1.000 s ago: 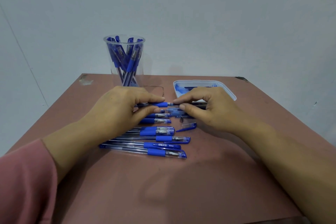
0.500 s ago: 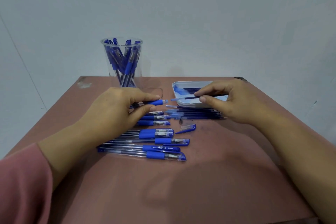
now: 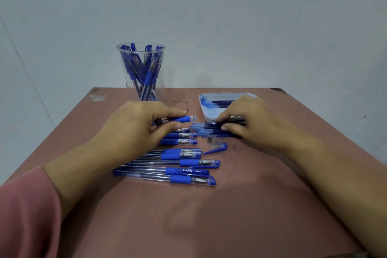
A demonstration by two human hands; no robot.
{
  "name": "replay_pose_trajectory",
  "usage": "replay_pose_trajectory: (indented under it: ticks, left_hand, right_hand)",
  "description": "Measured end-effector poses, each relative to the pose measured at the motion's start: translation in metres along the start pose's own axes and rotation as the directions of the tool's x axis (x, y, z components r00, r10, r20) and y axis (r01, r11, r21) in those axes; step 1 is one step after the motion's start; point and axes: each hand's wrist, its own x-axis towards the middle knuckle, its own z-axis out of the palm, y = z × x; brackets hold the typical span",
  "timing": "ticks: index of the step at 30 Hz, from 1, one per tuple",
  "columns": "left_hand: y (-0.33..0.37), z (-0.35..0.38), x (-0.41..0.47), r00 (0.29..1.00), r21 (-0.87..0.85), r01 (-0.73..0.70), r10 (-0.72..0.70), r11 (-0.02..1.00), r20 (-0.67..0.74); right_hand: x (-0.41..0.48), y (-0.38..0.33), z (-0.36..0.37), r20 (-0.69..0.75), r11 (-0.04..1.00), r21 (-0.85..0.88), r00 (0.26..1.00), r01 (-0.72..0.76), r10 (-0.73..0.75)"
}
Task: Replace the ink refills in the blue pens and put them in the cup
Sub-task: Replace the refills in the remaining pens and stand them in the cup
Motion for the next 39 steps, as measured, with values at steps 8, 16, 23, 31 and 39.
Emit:
replay_pose_trajectory:
  ticks: [8,16,23,31,39]
  left_hand:
    - [-0.001,0.0,0.0,1.0,0.004,-0.007,0.007,1.0,0.005]
    - [-0.002,-0.002,0.0,1.0,0.014,-0.022,0.022,1.0,-0.008]
    - [-0.006,-0.002,0.001,1.0,0.032,-0.019,0.02,0.999,-0.017]
    - [-0.008,0.0,0.001,0.999,0.029,-0.037,0.038,0.999,-0.02]
    - [-0.009,0.001,0.001,1.0,0.033,-0.019,0.02,0.999,-0.013]
  right_hand:
    - [0.002,0.002,-0.003,-0.043,1.0,-0.012,0.999,0.026,-0.026]
    - [0.01,0.021,-0.03,0.009,0.978,0.029,0.978,-0.208,0.208]
    - [0.042,0.039,-0.022,0.228,0.951,-0.061,0.923,-0.304,0.31]
    - [0.047,0.041,-0.015,0.279,0.942,-0.047,0.901,-0.333,0.333]
    - [0.046,0.046,-0.015,0.268,0.938,-0.059,0.9,-0.34,0.343]
